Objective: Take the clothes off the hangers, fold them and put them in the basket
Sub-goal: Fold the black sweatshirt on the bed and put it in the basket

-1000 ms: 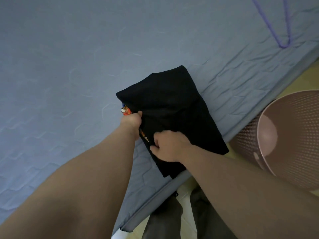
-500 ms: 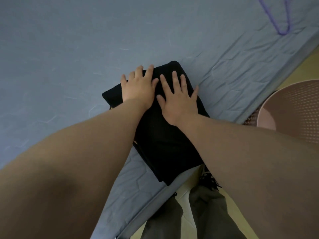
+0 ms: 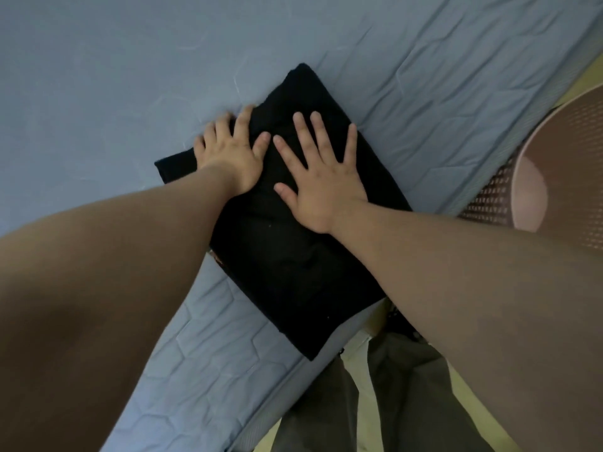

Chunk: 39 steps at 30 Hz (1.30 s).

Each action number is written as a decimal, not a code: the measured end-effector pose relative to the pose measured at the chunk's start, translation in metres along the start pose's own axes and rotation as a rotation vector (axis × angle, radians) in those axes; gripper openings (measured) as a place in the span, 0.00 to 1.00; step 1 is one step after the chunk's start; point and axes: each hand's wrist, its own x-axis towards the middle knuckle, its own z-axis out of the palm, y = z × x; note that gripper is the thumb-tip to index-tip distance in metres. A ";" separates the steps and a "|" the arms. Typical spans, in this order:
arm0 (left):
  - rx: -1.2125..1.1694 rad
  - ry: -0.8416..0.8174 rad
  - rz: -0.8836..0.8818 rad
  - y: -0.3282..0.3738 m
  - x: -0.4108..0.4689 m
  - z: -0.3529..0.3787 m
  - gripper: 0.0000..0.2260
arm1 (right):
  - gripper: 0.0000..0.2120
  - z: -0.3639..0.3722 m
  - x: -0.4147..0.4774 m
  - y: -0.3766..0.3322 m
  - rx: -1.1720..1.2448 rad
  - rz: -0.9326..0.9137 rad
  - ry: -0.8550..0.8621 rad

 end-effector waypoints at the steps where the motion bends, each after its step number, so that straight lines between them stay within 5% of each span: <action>1: -0.023 0.053 0.017 0.003 -0.005 -0.008 0.27 | 0.34 -0.012 -0.006 -0.005 0.029 0.003 0.031; 4: 0.064 0.371 0.203 0.015 -0.034 -0.025 0.26 | 0.35 -0.034 -0.044 -0.029 0.136 -0.038 0.132; 6: 0.154 0.442 0.394 0.018 -0.047 -0.022 0.24 | 0.36 -0.028 -0.073 -0.046 0.195 -0.044 0.129; 8: 0.285 0.359 0.502 0.013 -0.049 -0.008 0.25 | 0.36 -0.006 -0.094 -0.057 0.201 -0.031 0.047; 12: 0.334 0.190 0.429 0.001 -0.034 0.025 0.26 | 0.33 0.049 -0.128 -0.060 0.141 -0.118 -0.103; 20: 0.242 0.156 0.345 -0.005 -0.038 0.016 0.33 | 0.31 0.068 -0.252 -0.030 -0.002 -0.263 -0.366; 26: 0.185 0.078 0.069 -0.007 -0.046 -0.002 0.42 | 0.11 -0.014 -0.184 -0.071 0.299 0.061 0.063; 30: 0.223 0.112 0.102 -0.018 -0.050 -0.014 0.36 | 0.25 -0.042 -0.093 -0.119 0.309 0.050 0.124; 32: 0.204 0.066 0.035 -0.030 -0.047 -0.021 0.36 | 0.30 -0.024 -0.096 -0.106 0.182 -0.038 -0.032; 35: 0.123 -0.114 -0.111 -0.052 -0.036 -0.026 0.40 | 0.33 0.010 -0.157 -0.073 -0.115 -0.039 -0.630; 37: 0.056 -0.192 -0.118 -0.057 -0.037 -0.028 0.40 | 0.18 0.014 -0.202 -0.072 -0.257 -0.006 -0.996; 39: 0.028 -0.160 -0.125 -0.050 -0.043 -0.033 0.37 | 0.07 0.006 -0.221 -0.074 -0.176 -0.004 -0.973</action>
